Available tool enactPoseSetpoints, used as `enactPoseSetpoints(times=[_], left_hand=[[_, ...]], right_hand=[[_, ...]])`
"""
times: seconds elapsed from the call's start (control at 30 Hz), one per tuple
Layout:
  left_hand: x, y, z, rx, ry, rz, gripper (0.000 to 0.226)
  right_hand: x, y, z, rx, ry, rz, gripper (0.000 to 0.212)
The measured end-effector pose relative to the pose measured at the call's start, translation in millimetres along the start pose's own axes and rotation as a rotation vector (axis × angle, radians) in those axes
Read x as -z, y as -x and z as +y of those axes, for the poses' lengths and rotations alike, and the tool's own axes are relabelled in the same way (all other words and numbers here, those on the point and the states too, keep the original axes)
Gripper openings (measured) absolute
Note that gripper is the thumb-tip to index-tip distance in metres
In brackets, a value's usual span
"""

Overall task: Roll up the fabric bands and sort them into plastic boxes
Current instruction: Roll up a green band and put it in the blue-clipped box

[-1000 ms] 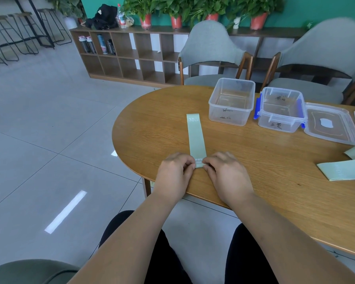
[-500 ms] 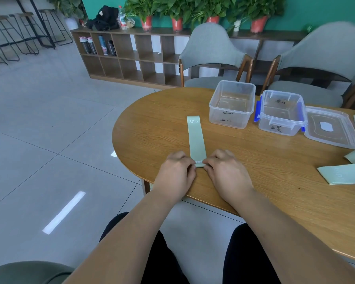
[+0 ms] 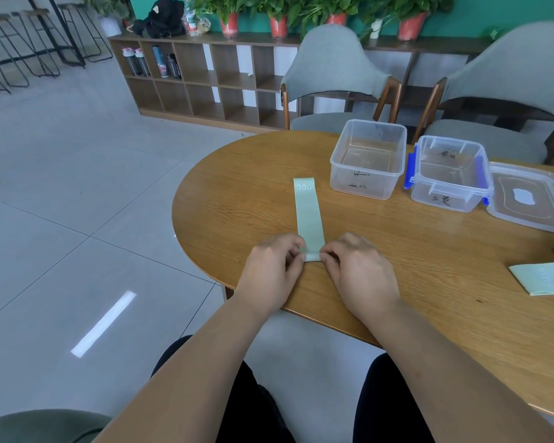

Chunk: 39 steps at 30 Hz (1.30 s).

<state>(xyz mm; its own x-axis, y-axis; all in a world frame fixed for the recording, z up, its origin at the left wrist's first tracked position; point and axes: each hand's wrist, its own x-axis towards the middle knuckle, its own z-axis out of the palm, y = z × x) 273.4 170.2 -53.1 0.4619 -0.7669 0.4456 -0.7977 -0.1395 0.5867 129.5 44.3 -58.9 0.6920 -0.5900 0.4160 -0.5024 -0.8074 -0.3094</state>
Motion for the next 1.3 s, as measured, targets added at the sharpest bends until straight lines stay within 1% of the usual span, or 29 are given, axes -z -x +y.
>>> enactPoseSetpoints(times=[0.1, 0.23, 0.33, 0.53, 0.6, 0.67, 0.73, 0.87, 1.03, 1.17, 1.3], left_hand=[[-3, 0, 1, -0.025, -0.047, -0.007, 0.004], [-9, 2, -1, 0.004, -0.060, 0.026, 0.011], [-9, 3, -2, 0.010, -0.045, 0.032, 0.012], [-10, 2, -1, 0.014, -0.051, 0.057, 0.011], [-9, 2, -1, 0.011, -0.047, 0.060, 0.011], [-9, 0, -1, 0.014, -0.043, 0.058, 0.010], [-9, -1, -1, 0.014, -0.044, 0.049, 0.011], [-9, -3, -2, 0.035, -0.052, 0.026, 0.012], [-7, -7, 0, 0.051, -0.045, 0.003, 0.015], [-5, -11, 1, 0.069, -0.034, -0.002, 0.005], [-8, -10, -3, 0.067, -0.014, -0.003, 0.015]], right_hand=[[-3, -1, 0, -0.013, 0.017, 0.011, 0.012], [-5, 2, 0, 0.009, 0.052, 0.064, 0.014], [-4, 4, -1, 0.037, 0.073, 0.043, 0.018], [-4, 2, -1, 0.030, 0.083, 0.030, 0.022], [-4, 1, -1, 0.018, 0.049, 0.032, 0.025], [-4, 0, -1, -0.001, -0.006, 0.025, 0.022], [-4, 0, 0, -0.001, -0.010, 0.017, 0.017], [-3, -1, -1, -0.017, -0.018, -0.001, 0.017], [0, -5, -3, -0.034, -0.009, -0.061, 0.016], [3, -13, -2, -0.035, -0.014, -0.105, 0.015], [0, -9, 0, -0.035, -0.047, -0.046, 0.016]])
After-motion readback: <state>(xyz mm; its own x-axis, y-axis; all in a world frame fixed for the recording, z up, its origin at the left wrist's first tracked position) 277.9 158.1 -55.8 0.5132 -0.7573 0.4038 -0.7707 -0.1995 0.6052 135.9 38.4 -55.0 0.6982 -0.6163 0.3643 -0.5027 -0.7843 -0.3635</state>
